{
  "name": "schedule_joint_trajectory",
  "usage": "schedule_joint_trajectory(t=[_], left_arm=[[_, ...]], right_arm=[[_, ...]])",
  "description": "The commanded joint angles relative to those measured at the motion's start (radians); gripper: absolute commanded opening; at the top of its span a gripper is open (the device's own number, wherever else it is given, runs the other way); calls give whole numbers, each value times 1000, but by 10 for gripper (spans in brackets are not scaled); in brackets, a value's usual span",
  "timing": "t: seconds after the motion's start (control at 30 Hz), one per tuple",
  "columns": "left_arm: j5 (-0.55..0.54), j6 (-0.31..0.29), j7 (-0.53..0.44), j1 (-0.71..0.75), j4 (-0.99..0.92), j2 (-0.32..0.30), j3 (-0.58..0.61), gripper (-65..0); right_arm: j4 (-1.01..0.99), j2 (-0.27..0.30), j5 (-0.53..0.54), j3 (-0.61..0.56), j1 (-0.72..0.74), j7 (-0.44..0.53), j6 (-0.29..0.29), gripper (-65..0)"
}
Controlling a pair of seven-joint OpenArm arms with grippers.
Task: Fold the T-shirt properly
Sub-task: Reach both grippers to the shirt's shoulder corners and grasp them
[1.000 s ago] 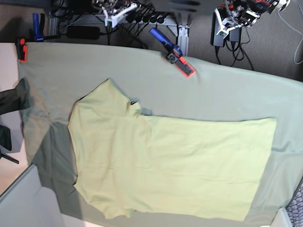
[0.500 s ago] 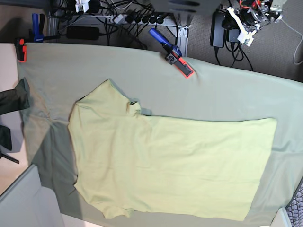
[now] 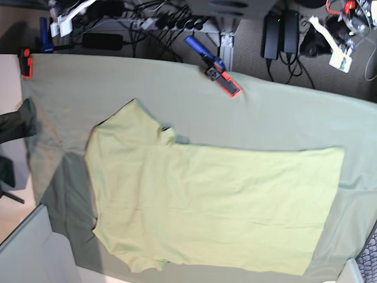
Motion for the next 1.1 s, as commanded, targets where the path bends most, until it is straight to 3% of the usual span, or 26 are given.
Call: schedule_joint_trajectory(t=[0.0, 0.07, 0.17, 0.33, 0.4, 0.73, 1.07], left_arm=[[-37, -11, 9, 25, 45, -9, -27, -423], [-89, -11, 37, 41, 95, -11, -68, -359], [-109, -11, 50, 47, 127, -31, -101, -350], [-106, -12, 50, 55, 127, -68, -104, -350], [-106, -11, 51, 58, 127, -79, -104, -350], [-106, -11, 60, 101, 127, -136, -106, -350], [-125, -11, 71, 127, 127, -141, -174, -351]], right_arm=[[50, 13, 26, 45, -8, 8, 27, -644], [122, 3, 52, 110, 5, 8, 27, -644], [186, 0, 84, 171, 72, -9, 16, -600], [172, -16, 82, 140, 262, -23, -50, -281], [154, -47, 61, 109, 343, -34, -74, -208], [-87, -239, 5, -24, 608, -67, -82, -205], [-137, -350, 9, -56, 706, -113, -80, -205]])
